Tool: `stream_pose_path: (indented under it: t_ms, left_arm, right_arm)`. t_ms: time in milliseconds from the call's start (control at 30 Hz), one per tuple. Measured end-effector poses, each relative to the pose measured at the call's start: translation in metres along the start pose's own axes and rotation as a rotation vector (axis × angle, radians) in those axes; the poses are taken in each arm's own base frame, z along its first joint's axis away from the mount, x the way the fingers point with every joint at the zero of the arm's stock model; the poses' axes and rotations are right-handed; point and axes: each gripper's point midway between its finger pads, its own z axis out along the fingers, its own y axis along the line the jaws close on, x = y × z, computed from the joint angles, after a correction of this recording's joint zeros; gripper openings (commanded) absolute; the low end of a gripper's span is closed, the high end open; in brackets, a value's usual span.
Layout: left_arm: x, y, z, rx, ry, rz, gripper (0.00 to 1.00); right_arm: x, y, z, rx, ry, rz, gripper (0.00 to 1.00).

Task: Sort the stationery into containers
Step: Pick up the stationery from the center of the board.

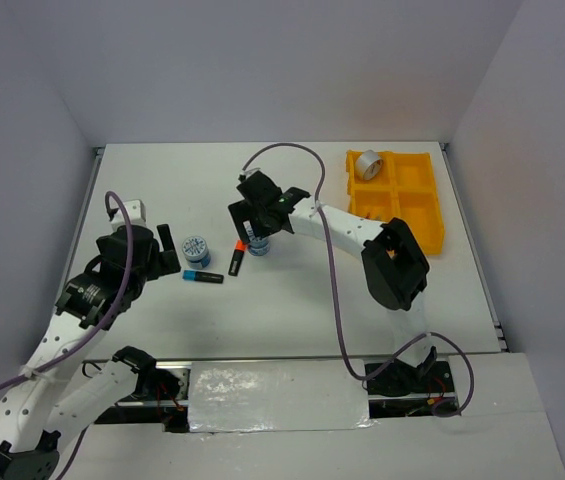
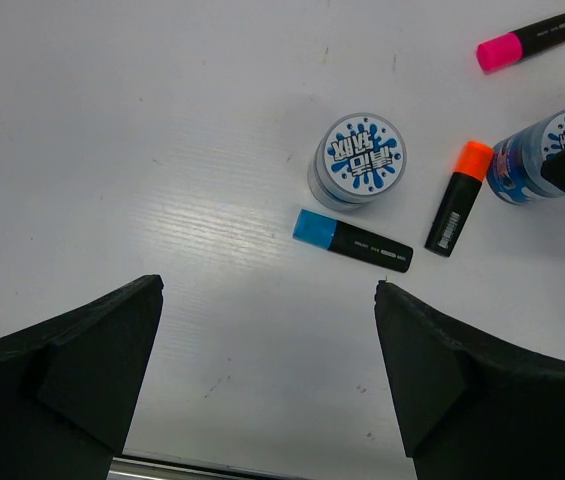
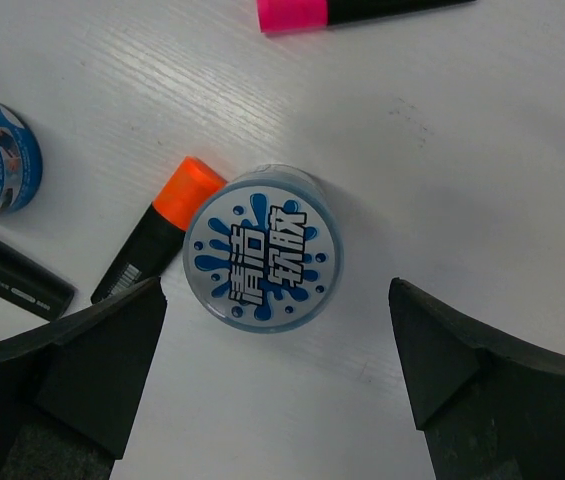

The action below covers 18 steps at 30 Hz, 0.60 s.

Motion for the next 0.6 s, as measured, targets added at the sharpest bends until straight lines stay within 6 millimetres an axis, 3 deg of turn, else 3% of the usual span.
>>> stream_pose_path:
  t_ms: [200, 300, 333, 500, 533, 600]
  left_arm:
    - [0.001, -0.001, 0.001, 0.004, 0.007, 0.004, 0.99]
    - [0.001, -0.002, 0.001, 0.008, 0.009, 0.004, 0.99]
    - [0.001, -0.002, 0.001, 0.009, 0.009, 0.004, 0.99]
    - [0.002, -0.004, 0.001, 0.018, 0.012, 0.004, 0.99]
    - [0.002, -0.004, 0.001, 0.020, 0.012, 0.004, 0.99]
    - [0.002, -0.005, 0.001, 0.023, 0.012, 0.003, 0.99]
  right_arm:
    - [0.001, 0.002, 0.018, 0.011, 0.016, -0.016, 0.97]
    - [0.006, 0.002, 0.027, 0.017, 0.033, -0.023, 0.84]
    - [0.009, 0.002, 0.030, 0.018, 0.041, -0.025, 0.83]
    - [0.014, 0.003, 0.037, 0.013, 0.053, -0.032, 0.35]
    - [0.014, 0.003, 0.037, 0.013, 0.052, -0.035, 0.00]
    - [0.013, 0.003, 0.037, 0.013, 0.051, -0.037, 0.00]
